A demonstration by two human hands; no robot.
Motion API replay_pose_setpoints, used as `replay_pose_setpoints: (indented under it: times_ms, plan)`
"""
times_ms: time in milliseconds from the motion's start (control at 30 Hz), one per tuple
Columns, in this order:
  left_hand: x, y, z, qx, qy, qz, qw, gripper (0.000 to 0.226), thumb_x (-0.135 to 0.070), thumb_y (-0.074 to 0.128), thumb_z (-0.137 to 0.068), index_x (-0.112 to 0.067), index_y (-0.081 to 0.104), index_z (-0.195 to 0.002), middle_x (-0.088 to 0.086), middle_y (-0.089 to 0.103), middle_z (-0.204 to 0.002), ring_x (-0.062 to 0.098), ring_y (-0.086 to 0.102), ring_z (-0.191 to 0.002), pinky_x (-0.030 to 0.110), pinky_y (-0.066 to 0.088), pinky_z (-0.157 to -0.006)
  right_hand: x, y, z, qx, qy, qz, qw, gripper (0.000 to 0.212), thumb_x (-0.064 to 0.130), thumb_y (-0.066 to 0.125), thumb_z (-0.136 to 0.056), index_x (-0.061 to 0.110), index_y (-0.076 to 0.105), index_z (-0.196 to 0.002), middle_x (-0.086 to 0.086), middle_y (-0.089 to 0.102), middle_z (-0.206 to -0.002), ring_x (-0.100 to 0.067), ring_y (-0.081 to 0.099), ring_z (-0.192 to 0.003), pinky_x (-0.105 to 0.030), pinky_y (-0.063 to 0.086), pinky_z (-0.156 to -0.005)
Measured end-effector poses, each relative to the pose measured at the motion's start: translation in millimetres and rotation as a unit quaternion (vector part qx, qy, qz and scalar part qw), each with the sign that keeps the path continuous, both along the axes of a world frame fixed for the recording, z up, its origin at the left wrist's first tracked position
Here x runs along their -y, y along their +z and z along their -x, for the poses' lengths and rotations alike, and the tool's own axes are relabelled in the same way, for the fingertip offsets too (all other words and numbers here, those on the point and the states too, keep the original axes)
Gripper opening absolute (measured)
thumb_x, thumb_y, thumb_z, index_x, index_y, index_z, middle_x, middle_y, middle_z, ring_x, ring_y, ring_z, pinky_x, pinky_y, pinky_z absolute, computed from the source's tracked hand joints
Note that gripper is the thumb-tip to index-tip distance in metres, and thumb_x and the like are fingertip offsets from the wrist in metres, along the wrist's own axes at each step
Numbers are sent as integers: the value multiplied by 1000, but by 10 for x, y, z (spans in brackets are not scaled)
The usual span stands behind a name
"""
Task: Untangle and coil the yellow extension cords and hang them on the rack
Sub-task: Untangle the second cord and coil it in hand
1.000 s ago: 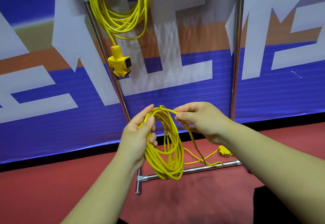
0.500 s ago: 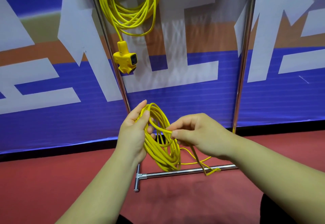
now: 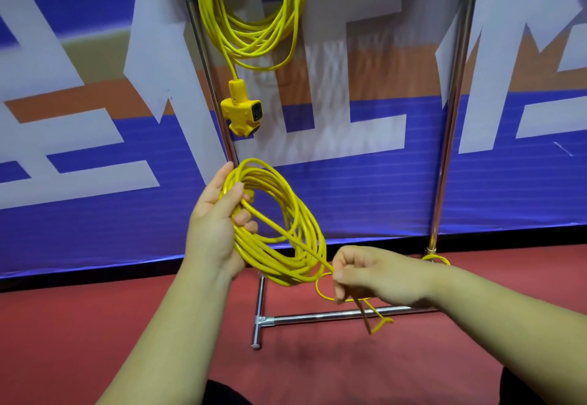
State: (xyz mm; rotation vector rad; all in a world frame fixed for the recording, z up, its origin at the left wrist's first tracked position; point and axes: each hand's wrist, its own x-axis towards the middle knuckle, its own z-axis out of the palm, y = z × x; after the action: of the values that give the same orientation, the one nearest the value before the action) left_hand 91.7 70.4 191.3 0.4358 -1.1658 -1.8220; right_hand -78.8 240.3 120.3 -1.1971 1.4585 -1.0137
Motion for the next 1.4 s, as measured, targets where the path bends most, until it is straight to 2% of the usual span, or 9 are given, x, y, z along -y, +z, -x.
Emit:
replay_pose_setpoints:
  times_ms: [133,233,367,533,767,933,1067,1133,1400]
  plan:
    - [125,-68,-134,30,30,15,999,49,-7,55,-100,-24,49,-145,7,55,-80,6,38,-46,18,37,-40,-30,66,56,-9,-112,33,993,8,10,57,-98,11,60,-90,-4,69,-78,-16,56,-68,-22,44,-60]
    - [142,-143,-143,73,56,37,995,50,-7,59,-98,-25,51,-144,10,61,-87,8,39,-47,20,36,-40,-19,209,28,-33,-189,110,975,8,11,65,-94,10,68,-86,-5,70,-75,-14,54,-63,-26,45,-62]
    - [119,-280,-75,129,59,55,988,44,-9,60,-98,-26,56,-139,6,61,-76,10,40,-47,22,35,-40,28,469,-25,8,-308,190,932,10,15,65,-94,10,69,-86,-1,68,-72,-10,51,-54,-23,43,-57]
    - [-12,-383,54,149,30,27,988,39,-9,59,-99,-22,59,-136,3,53,-69,10,40,-45,21,33,-40,129,513,-41,52,-365,185,911,11,19,64,-95,12,71,-88,-1,71,-73,-8,51,-53,-25,44,-56]
    - [-181,-402,151,129,-21,-51,990,32,-15,57,-101,-30,60,-129,4,59,-70,15,60,-56,26,52,-51,243,452,-149,36,-294,190,936,10,17,68,-93,17,73,-84,-3,72,-74,-10,55,-57,-27,49,-63]
    - [-246,-357,200,91,-17,-80,993,34,-16,54,-102,-27,57,-134,7,68,-77,18,68,-63,28,57,-55,230,362,-243,-63,-186,183,963,9,15,70,-91,15,75,-83,-1,70,-70,-11,58,-61,-34,51,-65]
    - [-230,-332,209,75,0,-71,995,38,-15,53,-102,-25,55,-140,9,63,-80,20,67,-65,30,58,-57,195,274,-306,-145,-142,166,965,7,22,72,-90,19,77,-84,6,72,-70,-3,60,-59,-22,48,-60]
    - [-222,-329,215,80,10,-63,995,38,-16,54,-102,-26,56,-139,8,62,-79,19,67,-67,30,58,-60,190,225,-325,-172,-125,158,964,8,24,72,-89,19,77,-85,-1,74,-74,-6,63,-60,-26,52,-62]
    - [-157,-253,180,47,5,-45,998,41,-3,52,-100,-26,55,-134,4,59,-74,11,53,-54,24,49,-49,142,257,-309,-184,-106,157,964,12,25,72,-90,27,80,-99,6,75,-77,-11,69,-63,-17,51,-64]
